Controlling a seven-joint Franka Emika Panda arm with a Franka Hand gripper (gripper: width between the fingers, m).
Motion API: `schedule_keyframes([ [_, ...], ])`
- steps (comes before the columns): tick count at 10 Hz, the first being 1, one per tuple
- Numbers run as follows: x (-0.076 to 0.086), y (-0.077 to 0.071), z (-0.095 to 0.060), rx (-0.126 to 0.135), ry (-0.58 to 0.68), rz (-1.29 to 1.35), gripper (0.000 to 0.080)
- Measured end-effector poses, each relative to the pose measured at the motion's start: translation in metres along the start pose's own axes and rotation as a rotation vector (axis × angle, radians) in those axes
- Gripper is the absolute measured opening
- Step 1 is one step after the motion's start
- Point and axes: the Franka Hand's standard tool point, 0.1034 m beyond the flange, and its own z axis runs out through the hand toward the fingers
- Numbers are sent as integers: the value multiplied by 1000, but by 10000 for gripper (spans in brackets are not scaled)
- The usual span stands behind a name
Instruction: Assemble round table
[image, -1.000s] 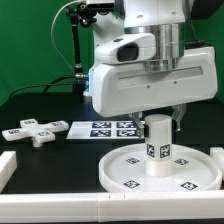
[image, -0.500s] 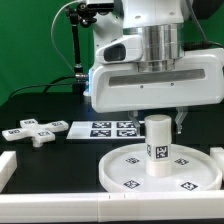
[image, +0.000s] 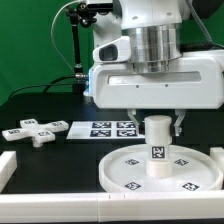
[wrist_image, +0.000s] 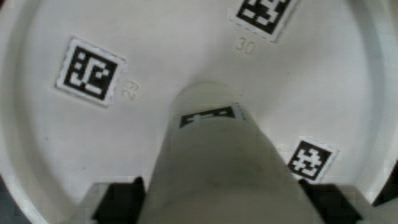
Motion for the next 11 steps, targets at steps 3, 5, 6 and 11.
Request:
schedule_keyframes([
  [3, -2, 0, 0, 13, -30, 289, 409],
  [5, -2, 0, 0, 21, -39, 432, 409],
  [6, -2, -1, 0, 23, -41, 449, 409],
  [11, -2, 0, 2, 84, -77, 913, 409],
])
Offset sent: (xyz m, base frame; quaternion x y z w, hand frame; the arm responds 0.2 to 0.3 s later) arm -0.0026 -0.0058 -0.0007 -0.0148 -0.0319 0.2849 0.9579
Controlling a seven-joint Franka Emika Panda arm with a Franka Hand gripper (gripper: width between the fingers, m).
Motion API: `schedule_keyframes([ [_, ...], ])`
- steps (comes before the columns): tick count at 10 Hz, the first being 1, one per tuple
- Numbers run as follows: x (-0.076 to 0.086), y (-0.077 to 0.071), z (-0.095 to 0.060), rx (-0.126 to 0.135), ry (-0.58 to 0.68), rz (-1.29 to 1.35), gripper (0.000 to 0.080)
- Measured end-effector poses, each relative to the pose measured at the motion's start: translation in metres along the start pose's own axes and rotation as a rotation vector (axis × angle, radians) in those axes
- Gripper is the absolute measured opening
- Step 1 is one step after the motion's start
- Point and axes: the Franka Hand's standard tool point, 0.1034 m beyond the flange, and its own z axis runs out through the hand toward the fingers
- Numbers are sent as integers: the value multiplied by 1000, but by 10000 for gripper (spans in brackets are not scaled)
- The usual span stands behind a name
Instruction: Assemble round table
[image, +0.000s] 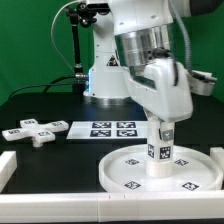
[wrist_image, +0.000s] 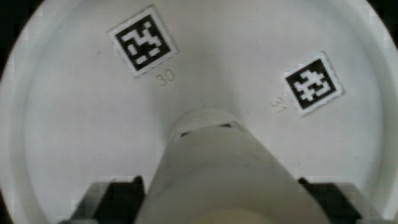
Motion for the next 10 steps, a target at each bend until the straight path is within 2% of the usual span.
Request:
schedule_keyframes([
  [2, 0, -1, 0, 30, -10, 203, 409],
  [5, 2, -2, 0, 44, -46, 460, 409],
  [6, 2, -2, 0, 45, -46, 439, 409],
  [8, 2, -2, 0, 44, -45, 393, 597],
  [9, -2, -2, -1, 16, -47, 314, 597],
  [10, -2, -5, -2, 22, -42, 210, 638],
])
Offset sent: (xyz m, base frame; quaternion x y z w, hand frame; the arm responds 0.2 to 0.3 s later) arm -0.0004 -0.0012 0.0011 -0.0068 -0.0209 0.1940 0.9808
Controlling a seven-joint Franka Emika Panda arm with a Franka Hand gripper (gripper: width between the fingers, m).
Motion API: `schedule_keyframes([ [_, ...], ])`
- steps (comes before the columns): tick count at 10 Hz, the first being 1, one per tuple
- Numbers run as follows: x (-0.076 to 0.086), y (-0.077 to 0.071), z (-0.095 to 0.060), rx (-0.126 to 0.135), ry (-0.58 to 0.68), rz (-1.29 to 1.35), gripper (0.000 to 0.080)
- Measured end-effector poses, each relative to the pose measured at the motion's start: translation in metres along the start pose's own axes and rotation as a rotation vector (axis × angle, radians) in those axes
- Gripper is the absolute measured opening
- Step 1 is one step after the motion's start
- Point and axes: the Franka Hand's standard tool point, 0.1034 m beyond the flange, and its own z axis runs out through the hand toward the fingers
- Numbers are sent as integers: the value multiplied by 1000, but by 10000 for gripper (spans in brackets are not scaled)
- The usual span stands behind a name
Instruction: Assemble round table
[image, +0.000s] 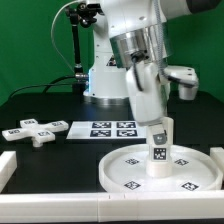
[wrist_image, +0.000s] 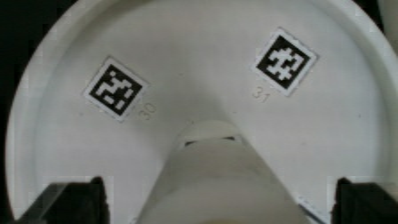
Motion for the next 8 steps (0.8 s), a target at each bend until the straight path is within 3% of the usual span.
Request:
schedule_keyframes([
  [6, 1, 1, 1, -6, 2, -444, 649],
  [8, 0, -1, -1, -42, 25, -709, 649],
])
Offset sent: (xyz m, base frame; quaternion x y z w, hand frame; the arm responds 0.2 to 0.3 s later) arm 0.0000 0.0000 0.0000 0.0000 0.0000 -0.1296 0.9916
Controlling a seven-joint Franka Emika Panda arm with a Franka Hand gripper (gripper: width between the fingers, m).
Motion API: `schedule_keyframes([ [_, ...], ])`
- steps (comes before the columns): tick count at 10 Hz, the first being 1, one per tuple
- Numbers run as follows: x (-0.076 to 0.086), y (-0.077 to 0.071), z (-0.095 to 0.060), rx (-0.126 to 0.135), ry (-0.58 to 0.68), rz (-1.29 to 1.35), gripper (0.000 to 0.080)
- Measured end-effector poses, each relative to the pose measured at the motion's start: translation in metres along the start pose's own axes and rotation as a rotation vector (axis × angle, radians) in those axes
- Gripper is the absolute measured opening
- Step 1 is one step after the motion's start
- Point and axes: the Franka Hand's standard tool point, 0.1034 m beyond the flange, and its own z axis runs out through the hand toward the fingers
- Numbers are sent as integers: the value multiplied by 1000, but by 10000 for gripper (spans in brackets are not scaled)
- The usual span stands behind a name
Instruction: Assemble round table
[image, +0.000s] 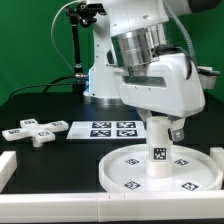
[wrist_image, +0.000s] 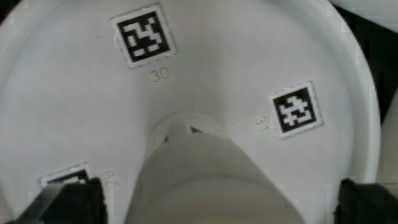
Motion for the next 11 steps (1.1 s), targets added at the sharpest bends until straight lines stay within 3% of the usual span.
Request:
schedule_keyframes([
  [2, -2, -4, -2, -31, 4, -289, 649],
  [6, 0, -2, -1, -32, 1, -535, 649],
  [11, -4, -6, -3, -85, -3, -1106, 649],
])
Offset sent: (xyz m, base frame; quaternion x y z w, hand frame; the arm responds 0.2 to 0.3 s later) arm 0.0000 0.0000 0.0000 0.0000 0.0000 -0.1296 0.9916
